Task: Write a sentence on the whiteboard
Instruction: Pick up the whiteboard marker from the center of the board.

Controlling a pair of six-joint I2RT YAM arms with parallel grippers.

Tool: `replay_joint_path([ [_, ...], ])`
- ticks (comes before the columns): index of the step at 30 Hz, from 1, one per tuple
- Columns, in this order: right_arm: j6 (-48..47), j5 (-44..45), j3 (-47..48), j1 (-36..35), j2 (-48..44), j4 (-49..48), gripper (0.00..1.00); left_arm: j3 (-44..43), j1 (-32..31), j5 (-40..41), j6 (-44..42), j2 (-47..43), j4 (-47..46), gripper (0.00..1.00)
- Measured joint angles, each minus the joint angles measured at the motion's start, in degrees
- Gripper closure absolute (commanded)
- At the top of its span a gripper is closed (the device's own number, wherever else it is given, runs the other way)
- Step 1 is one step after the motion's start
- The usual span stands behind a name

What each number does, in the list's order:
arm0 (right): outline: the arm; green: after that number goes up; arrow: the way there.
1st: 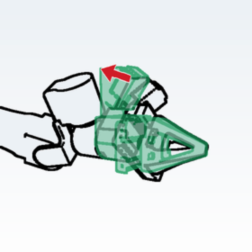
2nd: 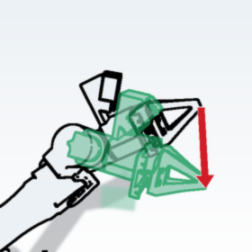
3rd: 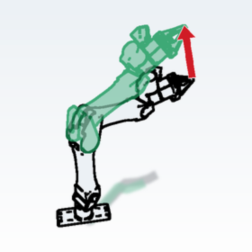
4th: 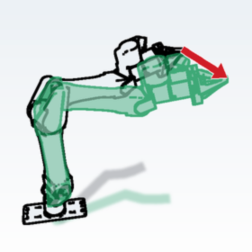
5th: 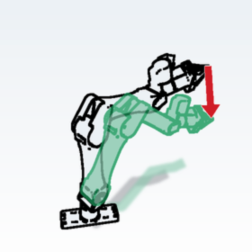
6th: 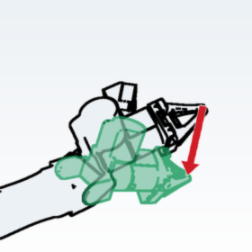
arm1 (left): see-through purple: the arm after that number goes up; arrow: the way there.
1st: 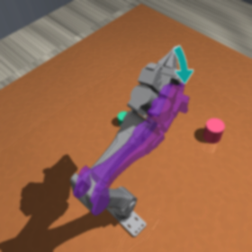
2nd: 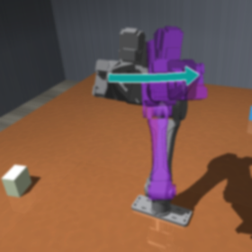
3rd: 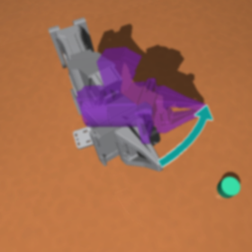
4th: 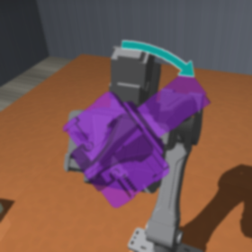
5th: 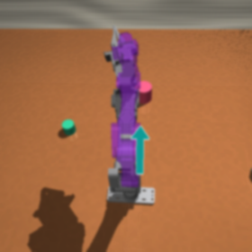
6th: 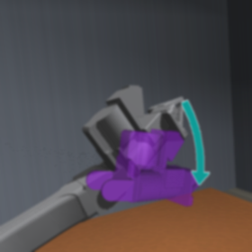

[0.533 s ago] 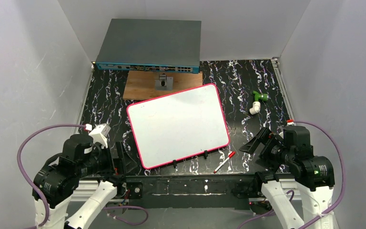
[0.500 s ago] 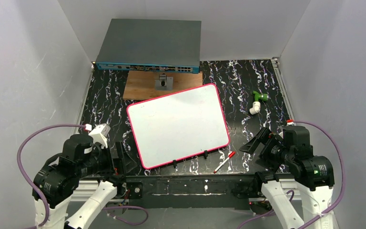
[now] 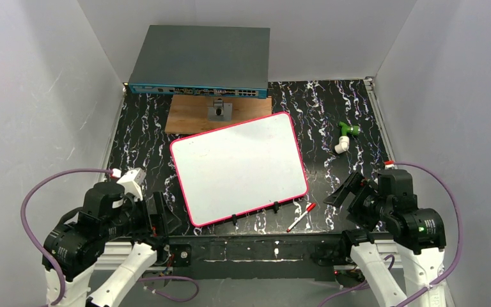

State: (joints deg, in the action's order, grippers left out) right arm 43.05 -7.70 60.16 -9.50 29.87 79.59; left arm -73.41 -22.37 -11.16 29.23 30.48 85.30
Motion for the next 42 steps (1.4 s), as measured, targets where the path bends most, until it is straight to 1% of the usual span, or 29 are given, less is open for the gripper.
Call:
replay_joint_path([
  [5, 0.02, 0.66, -3.13, 0.0, 0.33, -0.46, 0.11, 1.4, 0.0, -0.07, 0.85, -0.04, -1.33, 0.02],
  [11, 2.16, -1.73, -15.74, 0.0, 1.66, -5.73, 0.25, 3.56, 0.0, -0.15, 1.01, 0.39, -3.21, 0.02],
  [15, 5.11, -4.79, -22.91, 0.0, 1.62, -12.83, 0.28, 3.56, 0.0, -0.13, 0.74, 1.73, -4.68, 0.02],
  [20, 8.11, -5.03, -27.04, 0.0, 1.86, -17.86, 0.3, 3.58, 0.0, -0.15, 0.57, 4.22, -6.36, 0.02],
  [25, 9.03, -3.56, -27.47, 0.0, 6.21, -19.1, 0.34, 3.69, 0.0, -0.11, 0.57, 5.05, -7.48, 0.02],
  [31, 6.51, -2.08, -27.17, -0.81, 9.6, -19.93, 0.33, 3.69, 0.0, 0.24, 0.55, 6.12, -8.37, 0.02],
  [34, 6.25, -1.14, -27.17, -3.93, 10.12, -19.78, 0.32, 3.8, 0.0, 0.31, 0.44, 6.75, -8.92, 0.02],
  [38, 8.13, 1.46, -27.17, -11.15, 12.41, -20.06, 0.33, 4.59, 0.0, 0.68, 0.33, 7.54, -9.55, 0.02],
  [40, 9.97, 2.75, -27.04, -14.25, 16.0, -20.55, 0.36, 4.63, 0.0, 0.72, 0.28, 7.98, -9.86, 0.02],
  [42, 11.96, 4.17, -26.73, -15.3, 19.85, -21.7, 0.39, 4.63, 0.0, 0.74, 0.15, 8.22, -10.01, 0.02],
])
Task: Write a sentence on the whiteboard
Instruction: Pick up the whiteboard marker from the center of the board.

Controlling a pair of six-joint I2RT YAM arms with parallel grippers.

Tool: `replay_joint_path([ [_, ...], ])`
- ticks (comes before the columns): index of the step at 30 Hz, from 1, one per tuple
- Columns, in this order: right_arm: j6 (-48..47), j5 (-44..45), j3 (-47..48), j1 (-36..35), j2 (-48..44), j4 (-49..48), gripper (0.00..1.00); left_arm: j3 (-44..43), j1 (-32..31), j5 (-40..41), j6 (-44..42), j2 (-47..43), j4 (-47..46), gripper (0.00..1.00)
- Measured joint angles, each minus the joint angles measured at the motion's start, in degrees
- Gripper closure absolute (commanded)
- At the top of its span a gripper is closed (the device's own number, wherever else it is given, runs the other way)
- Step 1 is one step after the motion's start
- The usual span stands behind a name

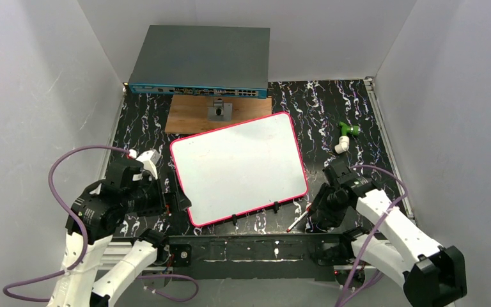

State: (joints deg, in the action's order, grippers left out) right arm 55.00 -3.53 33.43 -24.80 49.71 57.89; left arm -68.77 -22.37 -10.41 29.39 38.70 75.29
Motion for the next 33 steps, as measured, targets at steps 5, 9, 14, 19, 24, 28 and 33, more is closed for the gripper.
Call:
replay_joint_path([
  [5, 3.82, 3.85, 1.53, -0.15, 5.62, -2.67, 0.42, 0.0, 0.0, 0.35, -0.42, 0.04, 0.24, 0.02],
  [9, 5.55, 6.16, 3.3, -0.15, 8.87, -5.01, 0.46, -0.02, 0.0, 0.72, -0.46, -0.63, 1.33, 0.02],
  [14, 7.48, 7.41, 3.78, -0.15, 13.38, -7.87, 0.53, -0.02, 0.0, 1.05, -0.44, -2.95, 3.39, 0.02],
  [19, 8.09, 8.31, 3.78, -0.15, 16.79, -9.94, 0.55, -0.2, 0.0, 1.57, -0.42, -3.82, 5.38, 0.02],
  [24, 7.58, 9.22, 3.69, -0.15, 19.63, -11.78, 0.58, -0.39, 0.0, 1.9, -0.31, -4.0, 6.4, 0.02],
  [28, 6.93, 9.77, 3.43, -0.35, 21.7, -13.16, 0.68, -0.39, 0.0, 1.88, -0.2, -4.11, 6.56, 0.02],
  [33, 6.1, 10.62, 3.17, -0.37, 23.56, -14.86, 0.73, -0.7, 0.0, 1.68, -0.2, -3.93, 6.97, 0.02],
])
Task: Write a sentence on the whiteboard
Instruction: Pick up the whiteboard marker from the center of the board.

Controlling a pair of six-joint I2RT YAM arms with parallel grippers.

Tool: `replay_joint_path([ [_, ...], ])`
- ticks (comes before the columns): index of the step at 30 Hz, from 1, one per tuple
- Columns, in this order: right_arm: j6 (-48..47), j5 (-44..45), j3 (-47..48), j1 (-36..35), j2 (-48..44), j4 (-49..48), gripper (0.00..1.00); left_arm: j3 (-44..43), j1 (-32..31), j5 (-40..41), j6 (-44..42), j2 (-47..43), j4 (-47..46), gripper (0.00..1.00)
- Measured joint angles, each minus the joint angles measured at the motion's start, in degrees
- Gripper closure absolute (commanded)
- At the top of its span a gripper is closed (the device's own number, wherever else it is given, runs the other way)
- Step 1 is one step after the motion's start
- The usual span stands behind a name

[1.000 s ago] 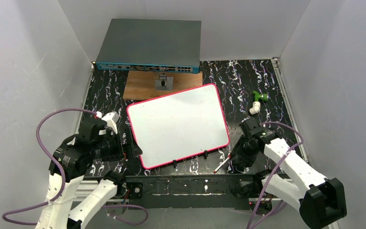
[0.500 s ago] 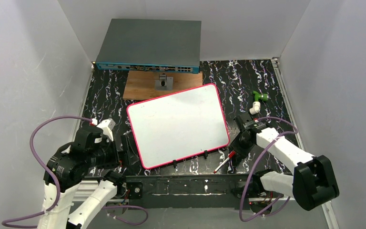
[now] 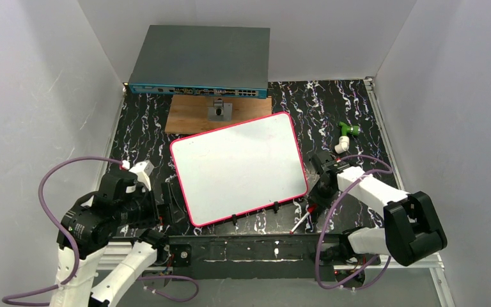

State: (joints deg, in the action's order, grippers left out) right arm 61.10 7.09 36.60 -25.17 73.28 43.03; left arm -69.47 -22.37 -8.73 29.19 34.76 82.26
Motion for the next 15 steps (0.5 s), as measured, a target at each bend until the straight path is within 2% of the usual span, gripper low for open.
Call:
replay_joint_path([
  [5, -0.83, 0.39, 0.61, -0.76, 1.38, 0.07, 0.75, -1.33, 0.0, -0.61, -0.07, 0.7, 0.48, 0.02],
  [8, -1.68, 1.18, 1.27, -1.99, 2.19, 0.35, 0.99, -1.68, 0.0, -0.76, -0.22, 1.22, 0.52, 0.02],
  [15, -2.89, 2.97, 1.97, -4.61, 1.66, 0.92, 0.99, -2.69, 0.0, -1.14, -0.31, 2.45, 0.46, 0.02],
])
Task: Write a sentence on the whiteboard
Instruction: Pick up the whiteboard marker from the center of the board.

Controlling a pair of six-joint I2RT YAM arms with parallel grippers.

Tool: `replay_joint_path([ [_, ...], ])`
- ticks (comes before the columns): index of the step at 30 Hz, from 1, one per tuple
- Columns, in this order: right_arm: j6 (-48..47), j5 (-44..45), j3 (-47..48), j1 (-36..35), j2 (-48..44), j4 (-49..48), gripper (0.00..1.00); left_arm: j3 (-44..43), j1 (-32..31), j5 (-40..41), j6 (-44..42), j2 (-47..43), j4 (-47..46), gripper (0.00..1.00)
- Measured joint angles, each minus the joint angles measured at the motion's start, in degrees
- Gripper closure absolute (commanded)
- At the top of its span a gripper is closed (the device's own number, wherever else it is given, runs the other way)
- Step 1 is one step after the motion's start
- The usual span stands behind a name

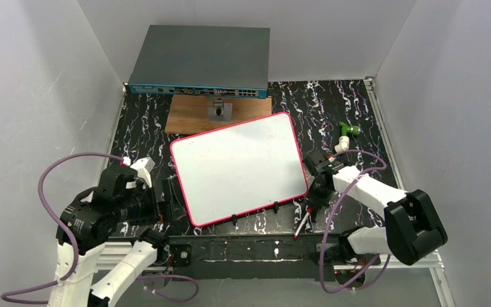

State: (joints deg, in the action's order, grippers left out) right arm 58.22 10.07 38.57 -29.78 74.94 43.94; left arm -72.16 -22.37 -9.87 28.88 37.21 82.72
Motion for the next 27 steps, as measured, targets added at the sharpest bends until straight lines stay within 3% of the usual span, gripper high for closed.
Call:
replay_joint_path([
  [5, -1.97, 0.72, 1.51, -0.87, -6.19, 4.81, 0.99, -0.5, 0.0, -0.33, 0.02, 0.04, -0.02, 0.02],
  [13, -12.96, -4.28, 17.81, -0.9, -17.38, 10.01, 0.99, -5.55, 0.0, -7.34, 0.28, 1.16, -4.33, 0.02],
  [20, -21.73, -24.44, 29.11, -1.01, -19.32, 7.48, 0.99, -6.36, 0.0, -20.06, 1.86, 3.43, -16.61, 0.02],
  [27, -17.42, -41.83, 35.63, -2.34, -15.32, -1.73, 0.99, -0.63, 0.0, -29.88, 8.83, 3.87, -34.25, 0.03],
])
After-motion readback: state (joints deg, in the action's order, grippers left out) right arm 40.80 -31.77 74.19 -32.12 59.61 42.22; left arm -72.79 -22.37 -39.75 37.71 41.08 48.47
